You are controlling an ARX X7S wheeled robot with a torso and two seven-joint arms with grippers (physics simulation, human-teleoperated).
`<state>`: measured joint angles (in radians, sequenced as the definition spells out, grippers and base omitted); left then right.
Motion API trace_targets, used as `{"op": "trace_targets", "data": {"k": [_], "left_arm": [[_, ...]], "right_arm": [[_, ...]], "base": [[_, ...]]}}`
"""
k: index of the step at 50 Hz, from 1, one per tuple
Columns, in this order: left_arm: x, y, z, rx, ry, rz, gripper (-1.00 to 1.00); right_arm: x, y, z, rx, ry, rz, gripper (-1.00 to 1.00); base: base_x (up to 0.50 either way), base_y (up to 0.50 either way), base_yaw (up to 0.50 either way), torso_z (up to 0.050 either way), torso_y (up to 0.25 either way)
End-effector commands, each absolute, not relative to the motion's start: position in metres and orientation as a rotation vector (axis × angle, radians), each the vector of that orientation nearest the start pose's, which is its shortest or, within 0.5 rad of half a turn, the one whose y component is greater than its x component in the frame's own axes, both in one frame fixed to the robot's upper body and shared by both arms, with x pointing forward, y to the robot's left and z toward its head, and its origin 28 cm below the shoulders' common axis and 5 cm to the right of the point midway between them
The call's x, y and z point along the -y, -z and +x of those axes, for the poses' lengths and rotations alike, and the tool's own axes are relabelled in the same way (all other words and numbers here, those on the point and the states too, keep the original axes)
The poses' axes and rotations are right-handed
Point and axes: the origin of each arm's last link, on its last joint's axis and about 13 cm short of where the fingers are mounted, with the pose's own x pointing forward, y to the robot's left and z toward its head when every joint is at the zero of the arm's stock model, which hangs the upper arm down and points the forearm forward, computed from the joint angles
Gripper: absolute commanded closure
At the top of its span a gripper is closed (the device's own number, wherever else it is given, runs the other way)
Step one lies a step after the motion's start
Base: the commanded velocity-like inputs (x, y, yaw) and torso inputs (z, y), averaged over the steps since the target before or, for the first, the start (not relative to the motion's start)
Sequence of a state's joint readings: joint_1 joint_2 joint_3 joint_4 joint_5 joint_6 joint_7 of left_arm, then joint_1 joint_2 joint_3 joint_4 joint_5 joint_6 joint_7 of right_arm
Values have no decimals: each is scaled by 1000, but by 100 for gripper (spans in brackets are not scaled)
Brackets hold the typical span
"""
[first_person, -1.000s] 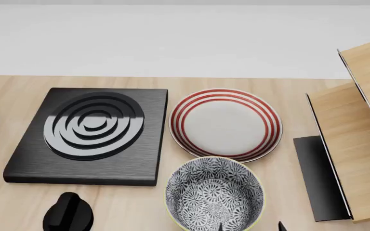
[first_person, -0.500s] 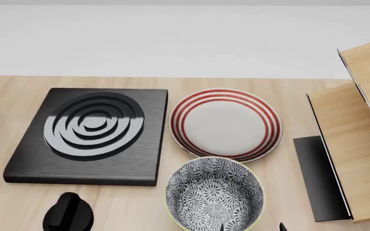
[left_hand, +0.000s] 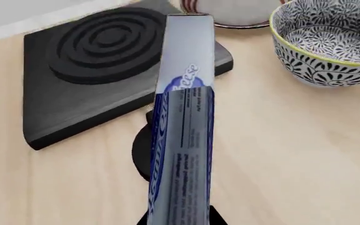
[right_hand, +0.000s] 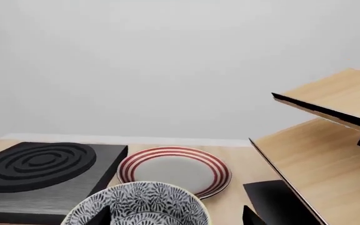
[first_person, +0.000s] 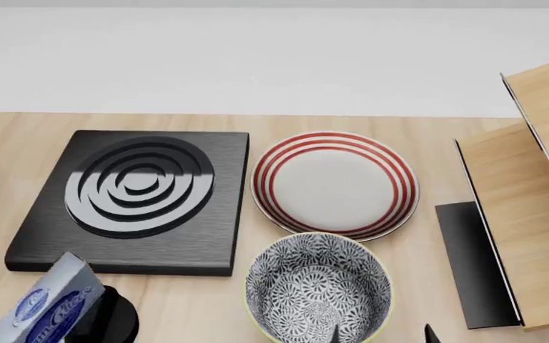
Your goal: Pick up the cream cheese and put it in the bowl.
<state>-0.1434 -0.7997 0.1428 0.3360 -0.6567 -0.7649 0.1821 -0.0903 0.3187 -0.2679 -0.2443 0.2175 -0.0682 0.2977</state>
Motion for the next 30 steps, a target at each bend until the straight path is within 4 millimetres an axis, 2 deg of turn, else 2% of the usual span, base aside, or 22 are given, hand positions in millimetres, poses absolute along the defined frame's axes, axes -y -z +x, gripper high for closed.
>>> {"op": "trace_targets", "data": {"k": [1,6,14,18,22,25,30], "left_arm": [[-316,-143,215,-364,404,132,100],[-305,-154,217,-336,479,125,100],[-291,-168,222,-316,583,172,100],[-283,-179,228,-296,612,170,100],[-277,-188,232,-293,654,178,100],[-273,-197,240,-262,696,219,100],[-269,-203,245,-216,753,252,100]], "right_arm": [[108,-57,181,186,-16,-34,-100],[108,-68,180,218,-18,-47,-100],[119,-96,179,243,-87,-37,-100],[125,-114,177,231,-211,10,-100],[130,-127,177,247,-250,19,-100],[142,-144,178,236,-304,60,-100],[154,-158,178,217,-362,97,-100]], "base": [[0,0,0,0,0],[0,0,0,0,0],[0,0,0,0,0],[0,0,0,0,0],[0,-1,0,0,0],[0,0,0,0,0],[0,0,0,0,0]]}}
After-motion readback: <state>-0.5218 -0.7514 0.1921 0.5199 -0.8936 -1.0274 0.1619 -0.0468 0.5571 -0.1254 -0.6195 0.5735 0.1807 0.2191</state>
